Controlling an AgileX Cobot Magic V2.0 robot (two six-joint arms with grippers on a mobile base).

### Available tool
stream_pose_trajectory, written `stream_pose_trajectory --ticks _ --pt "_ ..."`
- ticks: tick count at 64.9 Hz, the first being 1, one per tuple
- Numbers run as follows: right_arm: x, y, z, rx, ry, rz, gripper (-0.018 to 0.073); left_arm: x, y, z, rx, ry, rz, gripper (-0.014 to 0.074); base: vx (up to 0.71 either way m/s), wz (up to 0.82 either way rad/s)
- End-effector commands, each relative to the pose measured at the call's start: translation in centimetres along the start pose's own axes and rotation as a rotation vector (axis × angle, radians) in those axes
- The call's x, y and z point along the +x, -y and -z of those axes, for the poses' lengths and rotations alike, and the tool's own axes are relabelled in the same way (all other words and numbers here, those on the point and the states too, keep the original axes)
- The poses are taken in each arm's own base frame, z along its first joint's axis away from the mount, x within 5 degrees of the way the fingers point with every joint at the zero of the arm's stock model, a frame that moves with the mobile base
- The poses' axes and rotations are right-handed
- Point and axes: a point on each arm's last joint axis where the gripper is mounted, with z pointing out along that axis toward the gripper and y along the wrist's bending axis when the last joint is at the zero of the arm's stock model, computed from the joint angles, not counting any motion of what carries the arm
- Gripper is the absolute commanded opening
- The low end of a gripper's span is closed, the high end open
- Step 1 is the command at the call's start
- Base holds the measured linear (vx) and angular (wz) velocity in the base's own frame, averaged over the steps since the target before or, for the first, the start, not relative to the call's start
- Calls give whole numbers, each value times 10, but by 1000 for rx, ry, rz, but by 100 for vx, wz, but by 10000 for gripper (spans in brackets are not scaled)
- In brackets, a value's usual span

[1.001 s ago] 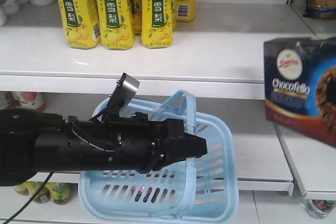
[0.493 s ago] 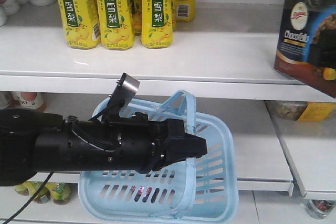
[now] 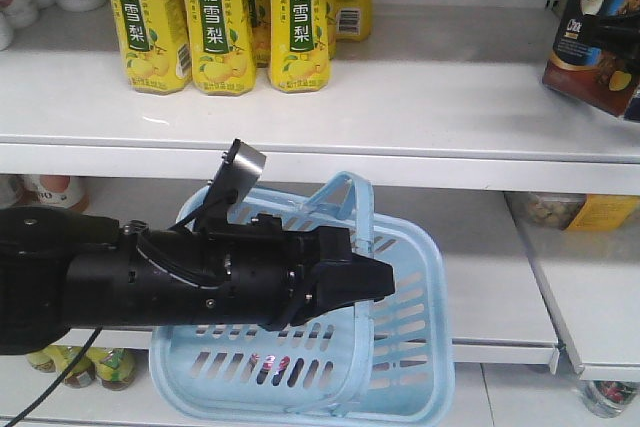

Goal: Left arm holds basket, right arm returns cookies
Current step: 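Raise the cookie box onto the upper shelf with the right gripper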

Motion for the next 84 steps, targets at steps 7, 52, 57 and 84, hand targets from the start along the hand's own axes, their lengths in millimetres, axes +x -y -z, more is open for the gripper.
stream_pose_trajectory --ticks 7,52,57,84 --pt "-9 15 -32 -14 71 -42 185 -8 21 9 87 61 13 -6 0 0" --pt "2 -4 -44 -68 19 106 617 -8 21 9 87 61 13 -6 0 0" --pt "4 -3 -44 -59 -5 100 635 -8 21 9 87 61 13 -6 0 0" --pt "-4 2 -14 -40 11 85 578 -8 21 9 87 61 13 -6 0 0"
